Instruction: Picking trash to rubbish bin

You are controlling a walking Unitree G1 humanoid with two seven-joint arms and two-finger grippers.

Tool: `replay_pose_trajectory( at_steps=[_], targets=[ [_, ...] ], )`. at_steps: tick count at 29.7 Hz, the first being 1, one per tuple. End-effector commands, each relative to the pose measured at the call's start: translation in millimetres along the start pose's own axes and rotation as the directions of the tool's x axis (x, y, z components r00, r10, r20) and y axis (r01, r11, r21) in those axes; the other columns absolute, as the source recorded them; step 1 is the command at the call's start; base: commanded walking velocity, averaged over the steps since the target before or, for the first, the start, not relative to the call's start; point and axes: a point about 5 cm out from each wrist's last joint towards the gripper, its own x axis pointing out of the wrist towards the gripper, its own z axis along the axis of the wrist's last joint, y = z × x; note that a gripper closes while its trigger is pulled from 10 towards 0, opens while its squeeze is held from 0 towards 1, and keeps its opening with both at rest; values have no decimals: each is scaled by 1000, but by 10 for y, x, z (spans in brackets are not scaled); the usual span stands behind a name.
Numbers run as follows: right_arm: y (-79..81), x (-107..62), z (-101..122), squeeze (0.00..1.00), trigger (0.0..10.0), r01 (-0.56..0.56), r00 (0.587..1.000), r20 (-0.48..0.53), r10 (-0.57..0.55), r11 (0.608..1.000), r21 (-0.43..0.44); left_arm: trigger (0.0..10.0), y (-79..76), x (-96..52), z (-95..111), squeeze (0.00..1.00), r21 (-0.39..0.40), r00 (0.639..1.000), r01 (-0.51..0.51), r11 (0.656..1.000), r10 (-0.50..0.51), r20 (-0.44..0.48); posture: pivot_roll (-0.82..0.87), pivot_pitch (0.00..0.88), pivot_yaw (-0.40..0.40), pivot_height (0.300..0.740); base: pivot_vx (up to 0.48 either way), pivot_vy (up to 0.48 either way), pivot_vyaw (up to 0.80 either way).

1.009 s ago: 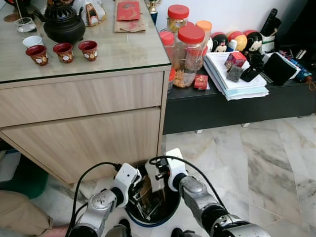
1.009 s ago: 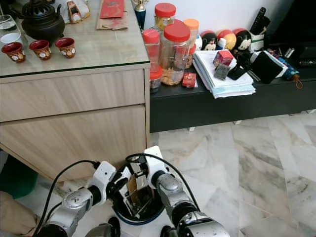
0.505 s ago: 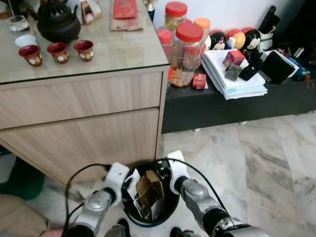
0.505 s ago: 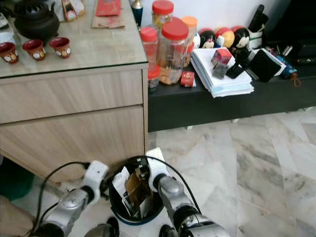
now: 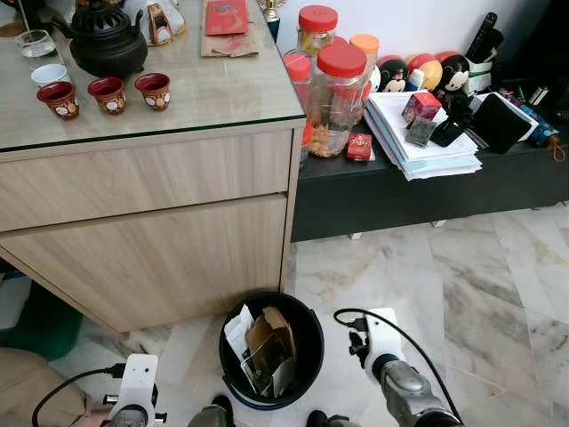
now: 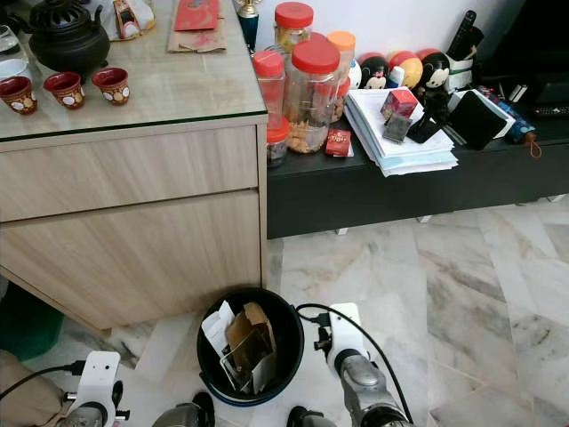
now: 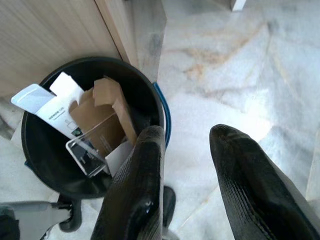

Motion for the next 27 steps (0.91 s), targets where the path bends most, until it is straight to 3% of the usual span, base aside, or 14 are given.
replay_pose_trajectory(
  at_steps=[1,12,27],
  targets=[
    [-28,-36,-155,0,10000,22,998,-57,-20,999,32,10000,-8,-45,-153,0,-13,999,-14,1000,13,-47,138,163,-48,740,0,0,0],
    [11,-103,-393,0,10000,24,992,-127,-16,998,59,10000,-9,-148,-426,0,-87,992,-37,996,26,-122,133,143,-51,740,0,0,0],
    [-27,-126,-442,0,10000,34,990,-136,-26,998,53,10000,-44,-162,-454,0,-123,991,-37,992,22,-129,122,160,-65,740,0,0,0]
  ],
)
